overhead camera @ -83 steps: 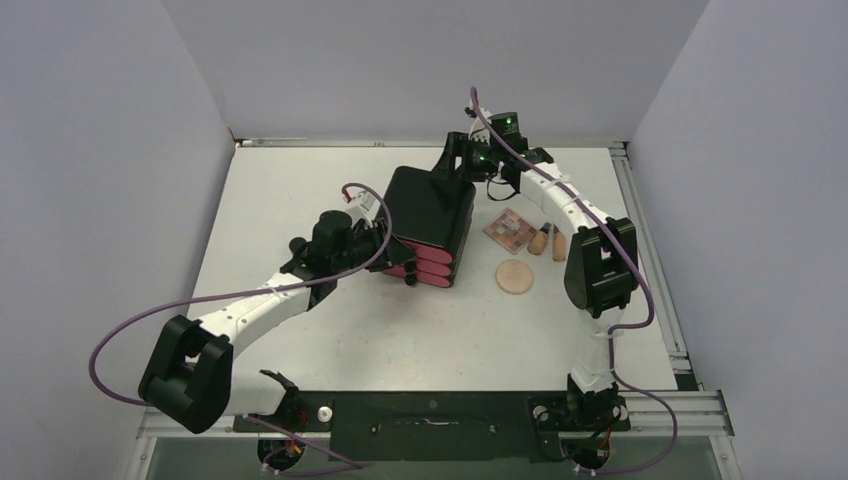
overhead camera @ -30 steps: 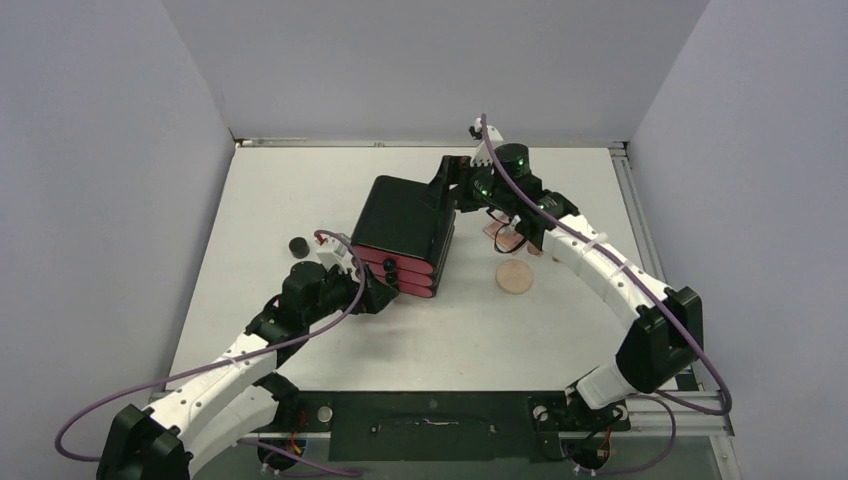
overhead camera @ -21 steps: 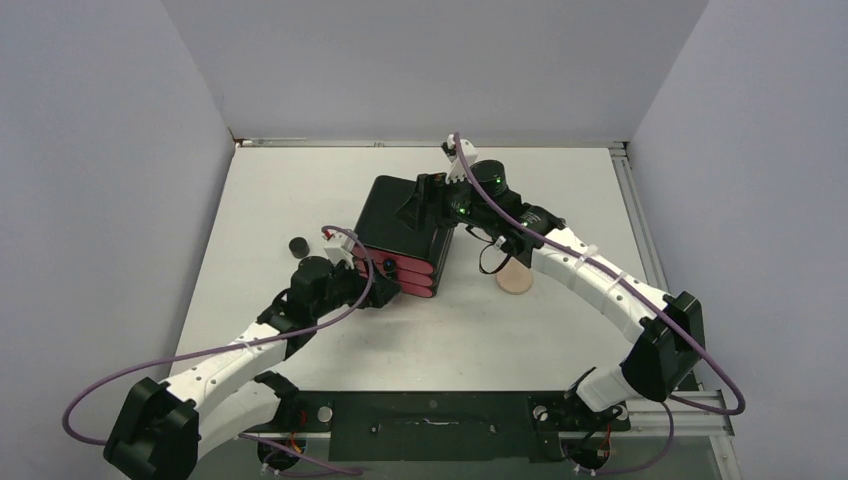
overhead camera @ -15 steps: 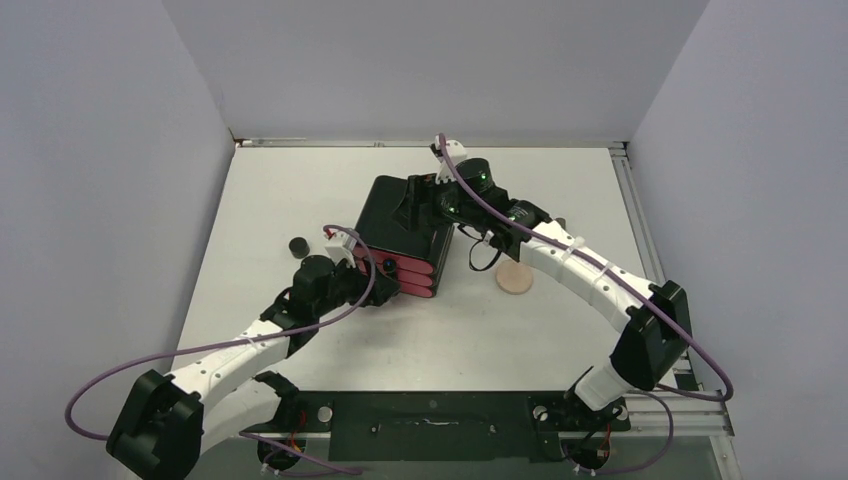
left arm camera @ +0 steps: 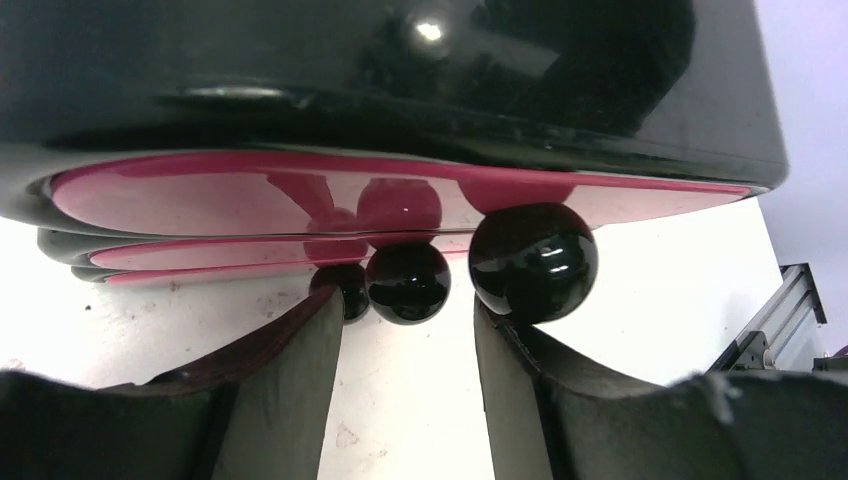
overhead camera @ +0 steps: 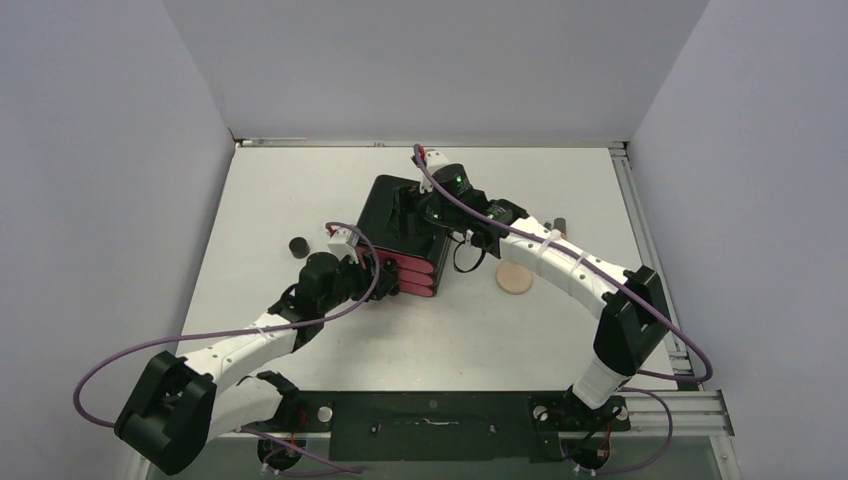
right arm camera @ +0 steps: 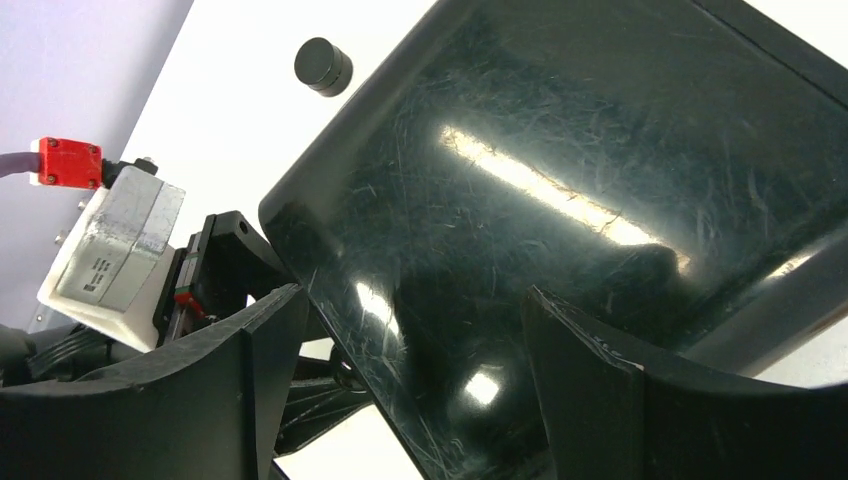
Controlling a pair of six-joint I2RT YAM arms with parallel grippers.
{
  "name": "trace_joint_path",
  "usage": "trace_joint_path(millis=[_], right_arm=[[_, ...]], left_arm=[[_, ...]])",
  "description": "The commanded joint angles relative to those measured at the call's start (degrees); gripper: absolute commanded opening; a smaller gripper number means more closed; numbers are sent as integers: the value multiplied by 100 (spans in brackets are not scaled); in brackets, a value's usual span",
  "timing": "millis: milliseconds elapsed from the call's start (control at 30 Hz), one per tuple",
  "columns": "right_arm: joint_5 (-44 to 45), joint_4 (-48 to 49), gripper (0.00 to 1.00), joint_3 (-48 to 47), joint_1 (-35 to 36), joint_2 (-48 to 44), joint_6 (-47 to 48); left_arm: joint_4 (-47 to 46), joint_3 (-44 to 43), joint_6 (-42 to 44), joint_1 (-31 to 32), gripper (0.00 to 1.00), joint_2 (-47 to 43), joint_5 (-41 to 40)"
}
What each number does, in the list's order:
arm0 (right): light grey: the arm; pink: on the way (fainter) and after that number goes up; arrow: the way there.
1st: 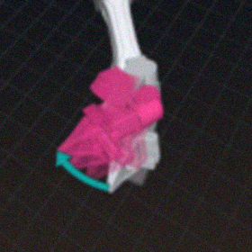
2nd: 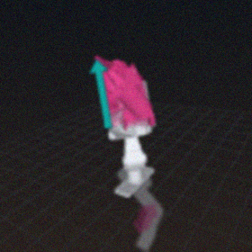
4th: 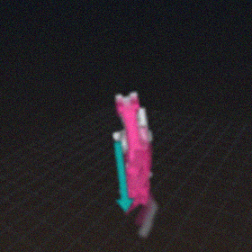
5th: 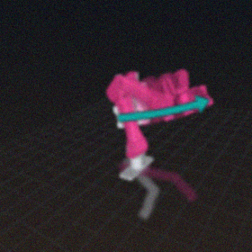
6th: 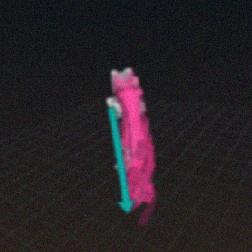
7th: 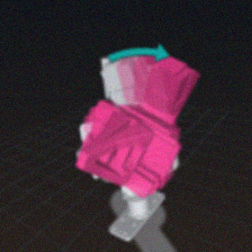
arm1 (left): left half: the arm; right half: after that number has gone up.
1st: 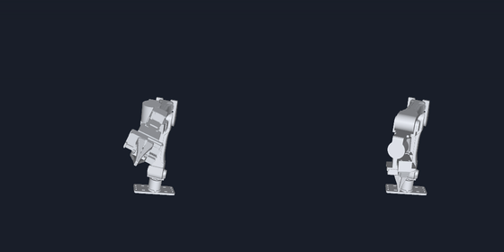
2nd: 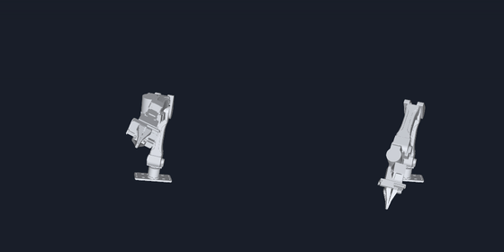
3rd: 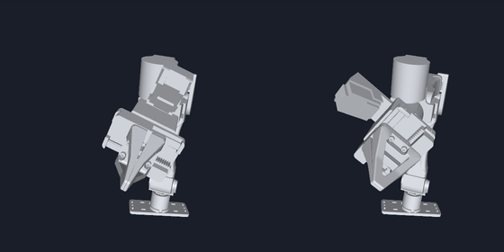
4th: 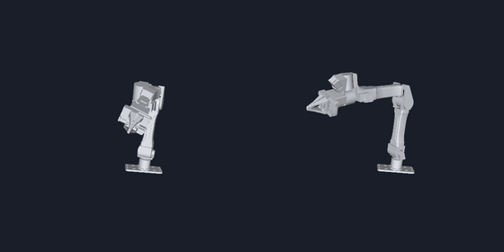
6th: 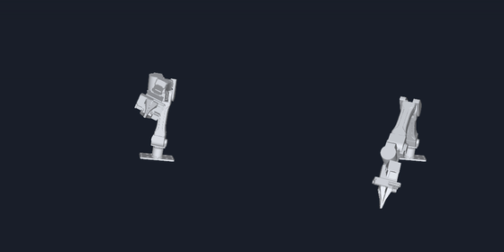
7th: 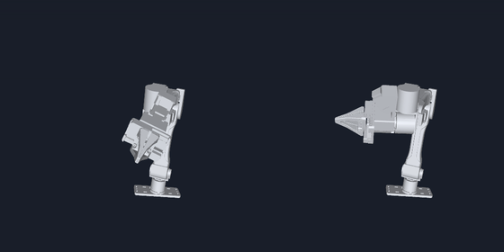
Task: Organize the makeup
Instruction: Open the drawer in the storage box.
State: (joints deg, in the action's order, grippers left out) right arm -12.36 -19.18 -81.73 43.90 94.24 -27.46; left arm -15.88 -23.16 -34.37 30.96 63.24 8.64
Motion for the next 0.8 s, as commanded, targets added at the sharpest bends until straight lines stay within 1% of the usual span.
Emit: trace_joint_path(millis=[0, 100, 167, 333, 433, 600, 767], right_arm=[[316, -9, 74, -301, 72, 138, 30], [464, -121, 73, -341, 66, 247, -13], [479, -168, 73, -367, 68, 304, -41], [514, -121, 71, -331, 69, 379, -128], [515, -52, 70, -279, 67, 393, -211], [497, 174, 69, -120, 66, 377, -392], [646, 328, 69, 25, 58, 412, -626]], left_arm=[[-941, -130, -157, 5, 47, 67, -240], [-1082, -118, -168, 10, 45, 208, -225], [-984, -136, -147, 7, 44, 296, -197], [-1030, -25, -243, 7, 34, 426, -334], [-1137, -14, -265, 15, 30, 475, -324], [-1418, 112, -357, 24, 19, 474, -287], [-1383, 390, -472, 49, 16, 162, -117]])
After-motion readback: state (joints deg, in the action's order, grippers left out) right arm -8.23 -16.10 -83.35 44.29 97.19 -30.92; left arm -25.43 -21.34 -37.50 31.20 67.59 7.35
